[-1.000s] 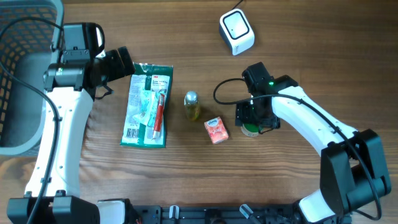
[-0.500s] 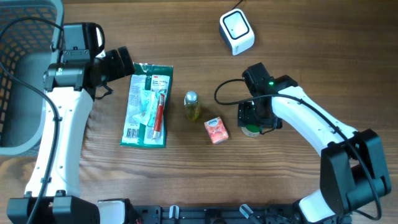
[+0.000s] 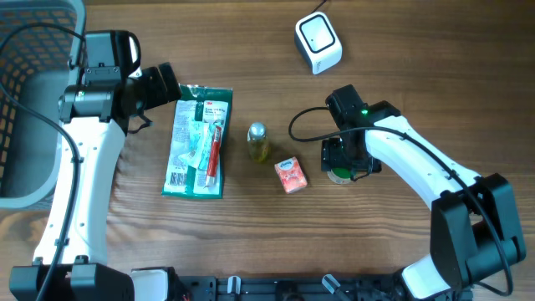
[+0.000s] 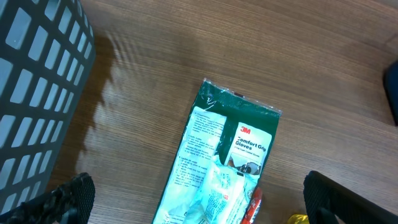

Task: Scan the item barcode
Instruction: 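Lift the green-lidded jar with the right gripper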

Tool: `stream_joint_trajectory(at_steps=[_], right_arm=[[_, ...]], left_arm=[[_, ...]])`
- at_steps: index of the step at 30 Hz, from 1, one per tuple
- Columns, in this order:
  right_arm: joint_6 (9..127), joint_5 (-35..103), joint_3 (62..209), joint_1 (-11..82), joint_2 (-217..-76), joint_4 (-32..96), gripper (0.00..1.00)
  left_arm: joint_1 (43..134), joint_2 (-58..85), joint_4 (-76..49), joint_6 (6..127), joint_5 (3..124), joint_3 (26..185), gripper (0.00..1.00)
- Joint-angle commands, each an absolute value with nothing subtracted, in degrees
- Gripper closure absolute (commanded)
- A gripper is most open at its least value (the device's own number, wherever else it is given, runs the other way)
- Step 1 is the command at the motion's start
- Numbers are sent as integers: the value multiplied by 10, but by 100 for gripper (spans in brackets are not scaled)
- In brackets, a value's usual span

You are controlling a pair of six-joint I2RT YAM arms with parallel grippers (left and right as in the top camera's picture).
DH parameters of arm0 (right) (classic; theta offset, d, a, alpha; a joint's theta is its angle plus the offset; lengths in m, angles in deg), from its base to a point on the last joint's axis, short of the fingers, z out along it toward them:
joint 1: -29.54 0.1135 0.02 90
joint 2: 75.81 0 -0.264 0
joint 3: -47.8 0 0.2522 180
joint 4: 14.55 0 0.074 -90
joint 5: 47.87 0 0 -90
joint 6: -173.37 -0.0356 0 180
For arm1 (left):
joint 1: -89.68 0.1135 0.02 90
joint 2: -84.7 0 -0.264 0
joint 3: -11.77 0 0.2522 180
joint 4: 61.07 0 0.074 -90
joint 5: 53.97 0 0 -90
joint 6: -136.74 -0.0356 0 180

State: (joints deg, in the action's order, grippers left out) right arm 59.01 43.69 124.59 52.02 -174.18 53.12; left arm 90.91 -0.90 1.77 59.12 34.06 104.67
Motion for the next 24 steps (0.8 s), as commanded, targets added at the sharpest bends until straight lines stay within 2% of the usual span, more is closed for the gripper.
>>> stream_joint_trajectory(at_steps=[1, 11, 14, 16, 24], right_arm=[[597, 455, 1239, 522, -1748, 532, 20], [643, 488, 1239, 522, -1748, 506, 26], [640, 488, 1239, 522, -1748, 498, 22], [637, 485, 1239, 522, -1748, 499, 14], [618, 447, 1239, 522, -1748, 538, 5]], left_arm=[[911, -5, 16, 596, 345, 1055, 0], [911, -5, 16, 596, 345, 1055, 0], [911, -5, 16, 596, 345, 1055, 0], [911, -5, 16, 596, 345, 1055, 0], [911, -5, 16, 596, 345, 1055, 0]])
